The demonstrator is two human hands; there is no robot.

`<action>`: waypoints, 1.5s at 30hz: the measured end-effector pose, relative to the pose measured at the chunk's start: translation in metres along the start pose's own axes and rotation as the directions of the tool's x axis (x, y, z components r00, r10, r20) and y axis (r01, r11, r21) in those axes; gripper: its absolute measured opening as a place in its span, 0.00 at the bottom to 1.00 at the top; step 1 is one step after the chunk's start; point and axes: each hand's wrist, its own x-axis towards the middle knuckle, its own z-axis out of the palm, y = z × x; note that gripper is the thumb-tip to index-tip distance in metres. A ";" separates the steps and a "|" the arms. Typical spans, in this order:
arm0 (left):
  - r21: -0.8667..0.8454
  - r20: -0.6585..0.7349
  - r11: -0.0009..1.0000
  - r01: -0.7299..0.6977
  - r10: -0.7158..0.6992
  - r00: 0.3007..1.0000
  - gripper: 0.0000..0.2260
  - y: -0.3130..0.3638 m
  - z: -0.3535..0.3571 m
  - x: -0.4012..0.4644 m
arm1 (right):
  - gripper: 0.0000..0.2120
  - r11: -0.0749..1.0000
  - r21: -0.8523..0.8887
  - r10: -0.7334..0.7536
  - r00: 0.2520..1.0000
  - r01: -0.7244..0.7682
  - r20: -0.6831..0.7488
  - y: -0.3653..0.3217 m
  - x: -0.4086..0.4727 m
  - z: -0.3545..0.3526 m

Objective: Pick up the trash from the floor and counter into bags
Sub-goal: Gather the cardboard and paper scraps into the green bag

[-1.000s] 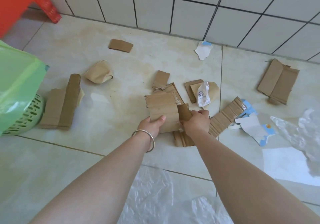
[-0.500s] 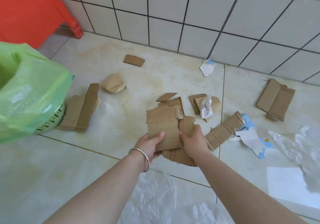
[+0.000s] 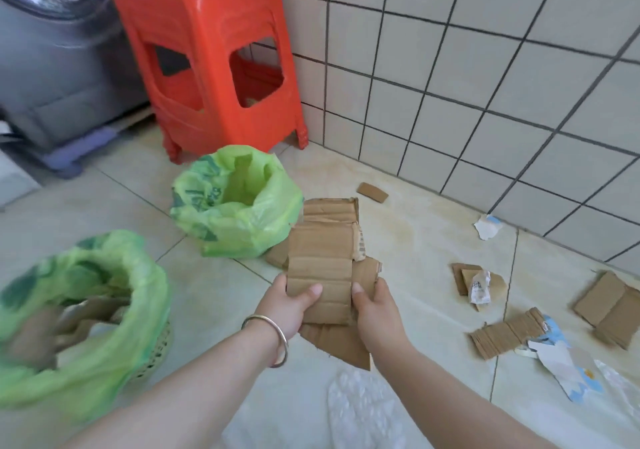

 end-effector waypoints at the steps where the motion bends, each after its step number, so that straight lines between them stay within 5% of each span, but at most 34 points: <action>1: 0.012 -0.040 0.999 -0.040 0.041 0.998 0.10 0.010 -0.017 -0.011 | 0.07 1.000 0.022 -0.012 0.999 0.011 0.035 -0.011 -0.011 0.013; 4: 0.032 -0.136 0.990 -0.139 0.142 0.980 0.17 0.036 -0.068 -0.039 | 0.10 0.996 0.038 -0.088 0.985 0.084 0.147 -0.040 -0.039 0.052; 9: 0.141 -0.233 0.977 -0.163 0.193 0.953 0.10 0.052 -0.161 -0.070 | 0.10 0.963 -0.110 -0.215 0.947 0.247 0.240 -0.073 -0.067 0.134; 21: 0.232 -0.517 0.959 -0.162 0.263 0.815 0.11 0.038 -0.344 -0.037 | 0.10 0.864 -0.307 -0.232 0.857 0.398 0.460 -0.099 -0.039 0.334; 28: 0.294 -0.616 0.955 -0.037 0.219 0.757 0.16 0.009 -0.366 0.024 | 0.05 0.855 -0.379 -0.189 0.894 0.353 0.405 -0.069 0.010 0.385; 33: 0.391 -0.608 0.912 0.123 0.156 0.778 0.13 -0.016 -0.364 0.046 | 0.08 0.830 -0.450 -0.141 0.904 0.330 0.402 -0.039 0.024 0.394; 38: 0.605 -0.518 0.740 0.296 0.083 0.851 0.12 -0.035 -0.359 0.056 | 0.16 0.693 -0.634 0.009 0.876 0.343 0.483 -0.021 0.030 0.398; 41: 0.615 -0.495 0.731 0.294 0.068 0.867 0.12 -0.034 -0.358 0.056 | 0.20 0.721 -0.605 0.000 0.873 0.337 0.487 -0.020 0.027 0.398; 45: 0.372 -0.590 0.927 0.053 0.192 0.785 0.23 -0.028 -0.360 0.043 | 0.27 0.764 -0.489 -0.222 0.883 0.421 0.414 -0.030 0.011 0.388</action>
